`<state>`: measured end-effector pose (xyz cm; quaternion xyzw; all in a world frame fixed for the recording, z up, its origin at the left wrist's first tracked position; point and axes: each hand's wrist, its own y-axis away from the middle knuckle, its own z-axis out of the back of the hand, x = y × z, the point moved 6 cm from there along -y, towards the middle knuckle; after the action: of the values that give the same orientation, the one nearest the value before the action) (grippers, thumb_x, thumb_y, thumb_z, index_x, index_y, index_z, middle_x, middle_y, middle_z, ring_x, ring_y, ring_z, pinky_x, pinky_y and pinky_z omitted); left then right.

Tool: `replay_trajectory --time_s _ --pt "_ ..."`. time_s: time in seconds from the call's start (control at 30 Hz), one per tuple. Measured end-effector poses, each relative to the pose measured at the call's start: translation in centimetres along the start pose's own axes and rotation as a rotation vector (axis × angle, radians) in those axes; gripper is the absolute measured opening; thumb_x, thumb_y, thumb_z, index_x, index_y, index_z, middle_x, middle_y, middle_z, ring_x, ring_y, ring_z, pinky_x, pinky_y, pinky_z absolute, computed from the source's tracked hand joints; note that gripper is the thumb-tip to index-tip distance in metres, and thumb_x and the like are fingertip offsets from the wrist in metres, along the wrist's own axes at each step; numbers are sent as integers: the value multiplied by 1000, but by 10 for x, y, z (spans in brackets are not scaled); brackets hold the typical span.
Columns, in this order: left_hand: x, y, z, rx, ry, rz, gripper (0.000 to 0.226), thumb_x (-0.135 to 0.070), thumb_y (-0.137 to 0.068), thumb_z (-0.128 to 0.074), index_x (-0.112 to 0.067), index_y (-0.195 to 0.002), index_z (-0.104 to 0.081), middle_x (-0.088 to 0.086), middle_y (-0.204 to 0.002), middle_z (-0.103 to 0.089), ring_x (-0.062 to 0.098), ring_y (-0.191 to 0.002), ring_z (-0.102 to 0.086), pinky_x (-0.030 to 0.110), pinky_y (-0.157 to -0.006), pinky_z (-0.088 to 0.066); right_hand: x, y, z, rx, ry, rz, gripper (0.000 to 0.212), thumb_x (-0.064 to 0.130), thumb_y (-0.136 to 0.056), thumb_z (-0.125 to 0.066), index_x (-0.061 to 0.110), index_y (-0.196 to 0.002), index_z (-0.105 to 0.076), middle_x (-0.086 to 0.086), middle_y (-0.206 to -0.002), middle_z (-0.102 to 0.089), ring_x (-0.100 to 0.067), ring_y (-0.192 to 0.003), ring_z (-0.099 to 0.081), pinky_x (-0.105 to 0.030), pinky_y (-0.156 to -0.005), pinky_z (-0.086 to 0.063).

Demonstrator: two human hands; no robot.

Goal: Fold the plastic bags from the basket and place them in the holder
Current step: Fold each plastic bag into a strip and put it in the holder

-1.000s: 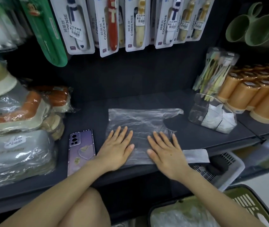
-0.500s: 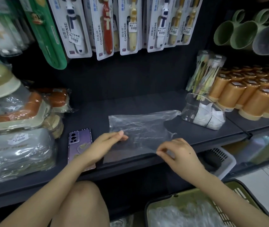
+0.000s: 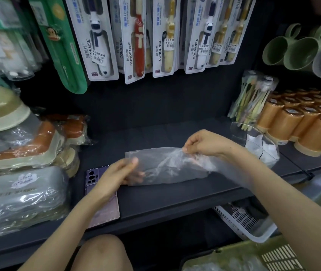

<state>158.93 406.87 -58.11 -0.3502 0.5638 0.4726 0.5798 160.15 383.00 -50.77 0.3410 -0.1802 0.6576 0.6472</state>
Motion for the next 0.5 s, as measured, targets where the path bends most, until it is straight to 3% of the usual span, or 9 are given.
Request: replay_trajectory --time_s 0.07,0.1,0.17,0.27,0.37,0.5 --pt "2 -4 0 -105 -76 -40 13 -22 -95 -58 -10 -100 -60 2 -72 -71 22 -68 -67 24 -60 -55 -3 -18 -5 30 62 0 16 14 -89 -66 12 -74 -70 12 -62 -64 -6 -68 -58 -26 -72 -47" --pt "5 -8 1 -140 -113 -51 6 -14 -96 -56 -10 -98 -60 -1 -66 -68 16 -62 -65 24 -55 -54 -4 -25 -8 61 102 11 18 15 -90 -65 18 -73 -68 11 -69 -65 -9 -73 -59 -29 -75 -49" --pt "8 -16 4 -222 -219 -44 8 -14 -97 -54 -14 -91 -59 -6 -63 -66 7 -57 -64 32 -57 -56 -8 -38 -14 144 186 17 18 19 -92 -64 24 -74 -66 8 -81 -66 -10 -83 -61 -30 -84 -49" --pt "5 -29 10 -334 -501 -38 10 -22 -96 -54 -17 -88 -57 2 -79 -67 22 -73 -66 38 -67 -53 -14 -53 -19 209 265 3 17 20 -93 -63 25 -77 -65 7 -88 -66 -9 -86 -60 -20 -78 -47" --pt "1 -32 9 -380 -714 26 15 -27 -96 -51 -12 -96 -53 6 -84 -64 30 -80 -60 35 -64 -42 -23 -67 -26 198 367 -4 17 19 -93 -60 25 -77 -64 6 -90 -65 -10 -87 -59 -21 -77 -46" --pt "-19 -27 1 -571 -1116 -286 23 -14 -78 -73 -2 -95 -62 18 -80 -62 38 -68 -58 40 -59 -46 -32 -78 -32 173 403 -1 25 21 -94 -56 31 -72 -59 14 -87 -61 -11 -89 -58 -24 -79 -46"
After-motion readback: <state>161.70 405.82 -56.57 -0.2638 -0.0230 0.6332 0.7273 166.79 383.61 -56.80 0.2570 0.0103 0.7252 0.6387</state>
